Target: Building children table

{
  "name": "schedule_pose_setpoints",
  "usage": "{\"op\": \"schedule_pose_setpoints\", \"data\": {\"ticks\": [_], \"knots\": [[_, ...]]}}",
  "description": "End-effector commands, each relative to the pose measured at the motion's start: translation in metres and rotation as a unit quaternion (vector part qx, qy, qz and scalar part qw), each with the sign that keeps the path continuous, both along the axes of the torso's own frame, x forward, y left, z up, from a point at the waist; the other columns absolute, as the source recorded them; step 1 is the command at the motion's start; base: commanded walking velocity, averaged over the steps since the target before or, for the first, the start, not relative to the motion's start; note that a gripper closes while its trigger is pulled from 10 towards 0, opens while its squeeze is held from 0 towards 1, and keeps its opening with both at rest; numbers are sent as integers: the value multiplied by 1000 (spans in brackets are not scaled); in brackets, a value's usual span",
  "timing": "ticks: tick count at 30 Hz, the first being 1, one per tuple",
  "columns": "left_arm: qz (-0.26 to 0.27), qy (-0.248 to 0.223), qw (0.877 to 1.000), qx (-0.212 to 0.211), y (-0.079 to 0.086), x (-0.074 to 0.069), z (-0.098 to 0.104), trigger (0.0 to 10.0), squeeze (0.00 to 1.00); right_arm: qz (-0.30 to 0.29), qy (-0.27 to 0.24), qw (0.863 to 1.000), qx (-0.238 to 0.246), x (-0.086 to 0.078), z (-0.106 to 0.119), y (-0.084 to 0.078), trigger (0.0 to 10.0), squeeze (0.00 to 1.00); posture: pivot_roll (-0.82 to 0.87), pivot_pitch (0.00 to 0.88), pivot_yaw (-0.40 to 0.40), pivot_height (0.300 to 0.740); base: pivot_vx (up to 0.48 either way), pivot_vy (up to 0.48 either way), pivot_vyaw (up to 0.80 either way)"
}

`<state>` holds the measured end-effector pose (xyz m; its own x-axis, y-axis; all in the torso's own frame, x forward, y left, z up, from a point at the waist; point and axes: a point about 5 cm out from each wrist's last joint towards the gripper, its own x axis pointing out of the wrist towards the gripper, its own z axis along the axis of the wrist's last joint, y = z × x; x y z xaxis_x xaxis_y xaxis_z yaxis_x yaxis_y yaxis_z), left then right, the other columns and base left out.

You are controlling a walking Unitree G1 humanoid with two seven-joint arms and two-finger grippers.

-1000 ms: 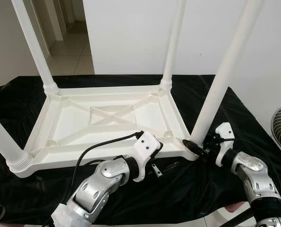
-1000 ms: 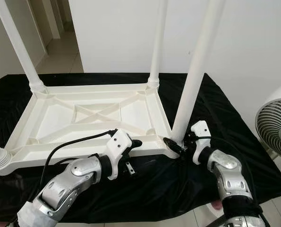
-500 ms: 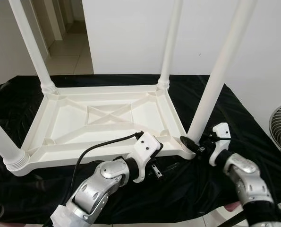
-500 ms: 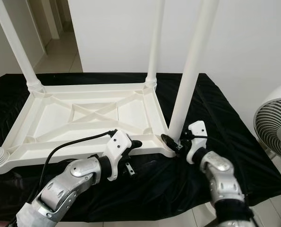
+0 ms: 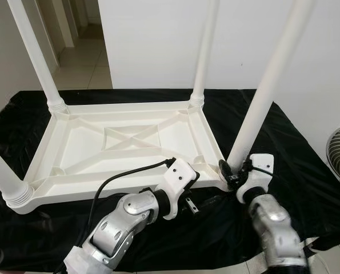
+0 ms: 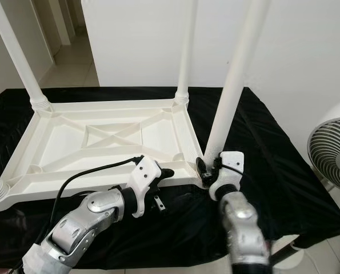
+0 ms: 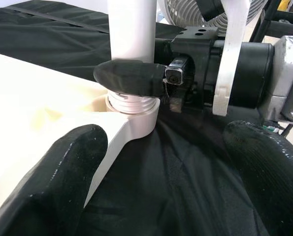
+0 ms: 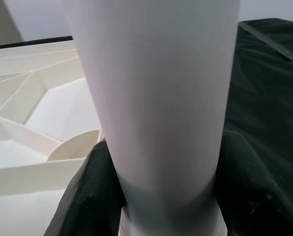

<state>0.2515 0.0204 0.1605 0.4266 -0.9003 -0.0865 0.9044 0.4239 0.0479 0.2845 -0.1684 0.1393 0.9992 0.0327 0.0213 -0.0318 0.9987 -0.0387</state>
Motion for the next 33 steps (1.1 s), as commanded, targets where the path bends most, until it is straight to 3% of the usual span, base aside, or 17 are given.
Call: {"op": "schedule_pose_setpoints", "data": {"ticks": [1, 6, 9, 14, 17, 18, 19, 23, 24, 25, 26, 33], "knots": [[-10, -2, 1000, 5, 0, 1, -1, 10000, 0, -19, 34, 999, -3, -4, -12, 3, 0, 0, -59, 51, 5, 740, 0, 0, 0], [-9, -2, 1000, 4, 0, 1, -1, 10000, 0, -50, 43, 998, 9, -4, -13, 10, 0, 0, -57, 52, 2, 740, 0, 0, 0], [-4, -3, 1000, 3, -1, 0, -1, 10000, 0, -94, 42, 994, 37, -2, -8, 27, 0, 0, -46, 54, -14, 740, 0, 0, 0], [-1, -1, 1000, 1, -1, 0, -1, 10000, 0, -91, 36, 994, 39, -1, -3, 34, 0, 0, -42, 53, -21, 740, 0, 0, 0], [2, -2, 1000, 0, 0, 0, -1, 10000, 0, -100, 37, 994, 31, -1, -2, 29, 0, 0, -42, 53, -21, 740, 0, 0, 0], [4, -2, 1000, 0, 0, 1, -1, 10000, 0, -104, 37, 993, 31, -1, -2, 28, 2078, 0, -41, 50, -24, 740, 0, 0, 0], [5, -3, 1000, 0, 0, 1, -1, 10000, 0, -105, 36, 993, 27, -1, -2, 27, 10000, 0, -41, 50, -24, 740, 0, 0, 0], [6, -4, 1000, -1, 0, 2, -1, 10000, 0, -114, 29, 993, 21, -1, 1, 24, 10000, 0, -44, 48, -23, 740, 0, 0, 0], [6, -4, 1000, 0, 0, 2, -1, 10000, 0, -117, 24, 993, 23, -2, 2, 22, 10000, 71, -46, 47, -23, 740, 0, 0, 0], [6, -4, 1000, 0, 0, 2, -1, 10000, 0, -117, 24, 993, 23, -2, 2, 22, 10000, 71, -46, 47, -23, 740, 0, 0, 0], [5, -4, 1000, 0, 0, 2, -1, 10000, 0, -121, 16, 992, 30, -5, 4, 18, 10000, 1000, -46, 47, -23, 740, 0, 0, 0], [5, -5, 1000, 1, 0, 3, -1, 10000, 0, -113, -21, 992, 50, -15, 10, 12, 10000, 1000, -49, 46, -21, 740, 0, 0, 0]]}}
